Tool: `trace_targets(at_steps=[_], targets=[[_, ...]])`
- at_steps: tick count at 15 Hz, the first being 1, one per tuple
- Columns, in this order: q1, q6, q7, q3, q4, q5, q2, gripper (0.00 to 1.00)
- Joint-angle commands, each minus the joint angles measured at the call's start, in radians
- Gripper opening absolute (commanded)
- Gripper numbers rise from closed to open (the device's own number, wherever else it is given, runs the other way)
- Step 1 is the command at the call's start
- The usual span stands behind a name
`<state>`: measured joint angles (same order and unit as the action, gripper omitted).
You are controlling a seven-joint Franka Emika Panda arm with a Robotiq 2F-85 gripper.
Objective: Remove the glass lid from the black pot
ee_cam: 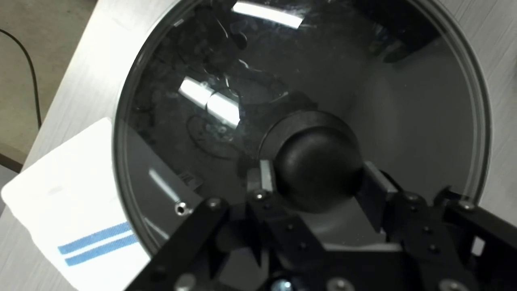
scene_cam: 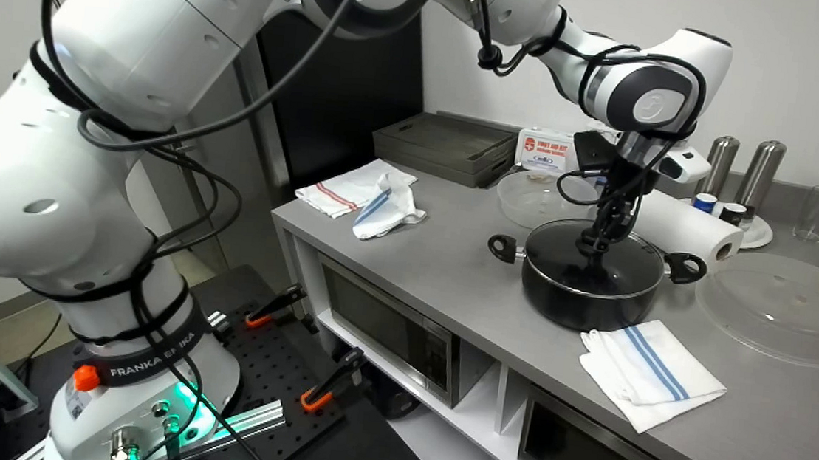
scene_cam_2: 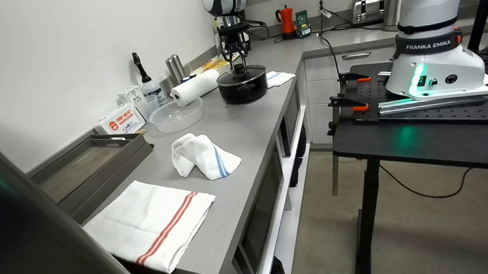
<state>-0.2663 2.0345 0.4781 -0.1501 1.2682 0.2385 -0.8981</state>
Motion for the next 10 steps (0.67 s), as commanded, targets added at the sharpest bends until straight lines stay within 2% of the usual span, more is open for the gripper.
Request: trace_targets(at_steps=[1,5,10], targets=[[-0.003,-0.007,0.012,0.000,-0.037,0.026,-0.020,0.25],[-0.003,-0.008,0.007,0.001,-0.028,0.027,-0.009,0.25],[0.002,0.003,-0.033,0.005,0.036,0.021,0.067,0.25]])
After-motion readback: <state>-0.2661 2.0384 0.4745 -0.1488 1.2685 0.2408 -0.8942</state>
